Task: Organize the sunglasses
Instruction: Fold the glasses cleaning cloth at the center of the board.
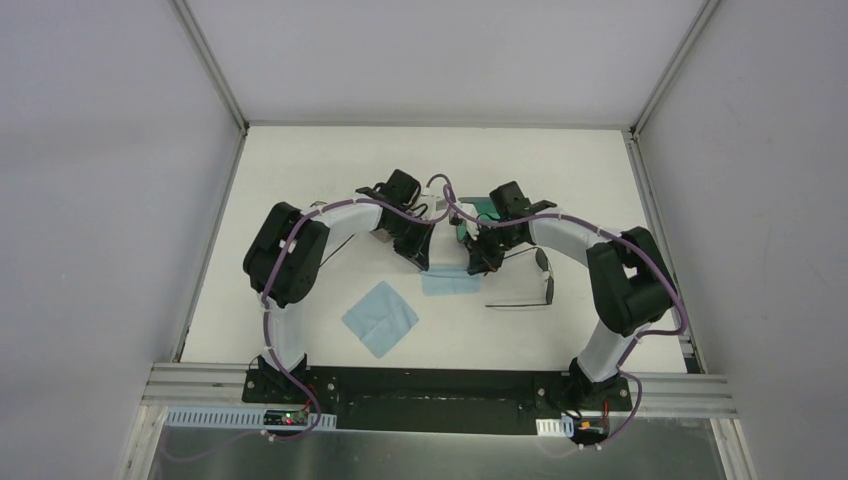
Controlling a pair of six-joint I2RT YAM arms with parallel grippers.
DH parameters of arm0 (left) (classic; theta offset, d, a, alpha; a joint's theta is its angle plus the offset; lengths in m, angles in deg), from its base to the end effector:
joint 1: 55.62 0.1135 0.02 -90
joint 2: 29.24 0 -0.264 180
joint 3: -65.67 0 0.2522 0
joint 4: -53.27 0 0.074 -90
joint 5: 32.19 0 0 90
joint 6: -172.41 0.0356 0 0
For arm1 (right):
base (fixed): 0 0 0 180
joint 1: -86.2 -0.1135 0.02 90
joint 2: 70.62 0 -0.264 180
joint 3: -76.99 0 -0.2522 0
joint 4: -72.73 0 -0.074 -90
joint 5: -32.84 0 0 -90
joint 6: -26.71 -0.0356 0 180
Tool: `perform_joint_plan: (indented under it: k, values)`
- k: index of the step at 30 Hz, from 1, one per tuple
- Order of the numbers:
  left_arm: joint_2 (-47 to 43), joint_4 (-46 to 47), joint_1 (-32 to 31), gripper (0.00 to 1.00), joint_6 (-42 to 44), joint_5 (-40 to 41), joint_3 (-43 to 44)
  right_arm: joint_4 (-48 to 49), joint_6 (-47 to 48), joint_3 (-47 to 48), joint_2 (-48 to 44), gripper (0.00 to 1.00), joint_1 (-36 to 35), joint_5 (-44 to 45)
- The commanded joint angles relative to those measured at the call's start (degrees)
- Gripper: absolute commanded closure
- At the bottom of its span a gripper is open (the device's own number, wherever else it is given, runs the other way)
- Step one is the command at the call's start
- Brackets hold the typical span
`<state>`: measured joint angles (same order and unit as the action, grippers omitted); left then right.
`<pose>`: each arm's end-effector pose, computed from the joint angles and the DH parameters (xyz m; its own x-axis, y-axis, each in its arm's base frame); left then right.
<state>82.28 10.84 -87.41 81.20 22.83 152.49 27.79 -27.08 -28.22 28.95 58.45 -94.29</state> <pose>0.3174 -0.2207 0.1587 -0.7961 0.4731 -0.3774 0.6043 0.5892 -0.5363 0.2806 0.1719 0.1721 -0.3411 -0.7117 -0.6141 -0.9393 0.2327 0.2521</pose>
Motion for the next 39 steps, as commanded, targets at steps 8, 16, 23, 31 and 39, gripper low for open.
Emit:
perform_joint_plan:
  k: [8, 16, 23, 31, 39]
  values:
    - [-0.5, 1.6, -1.2, 1.0, -0.2, -2.2, 1.2, -1.4, 6.1, 1.4, -3.6, 1.0, -1.6, 1.3]
    - [-0.3, 1.9, -1.3, 1.0, -0.5, -1.9, 1.6, -1.8, 7.3, 3.6, -3.8, 1.0, -1.3, 2.2]
    - [-0.2, 2.1, -1.5, 1.0, -0.5, -2.2, 1.8, -3.4, 10.6, 3.2, -4.5, 1.0, -1.3, 2.6]
    - [0.2, 2.2, -2.0, 1.0, -0.5, -1.8, 1.7, -3.6, 10.9, 2.2, -4.6, 1.0, -1.4, 2.2]
    - [0.1, 1.9, -1.9, 1.0, 0.2, -1.4, 1.9, -3.4, 11.1, 1.9, -4.2, 1.0, -2.4, 1.9]
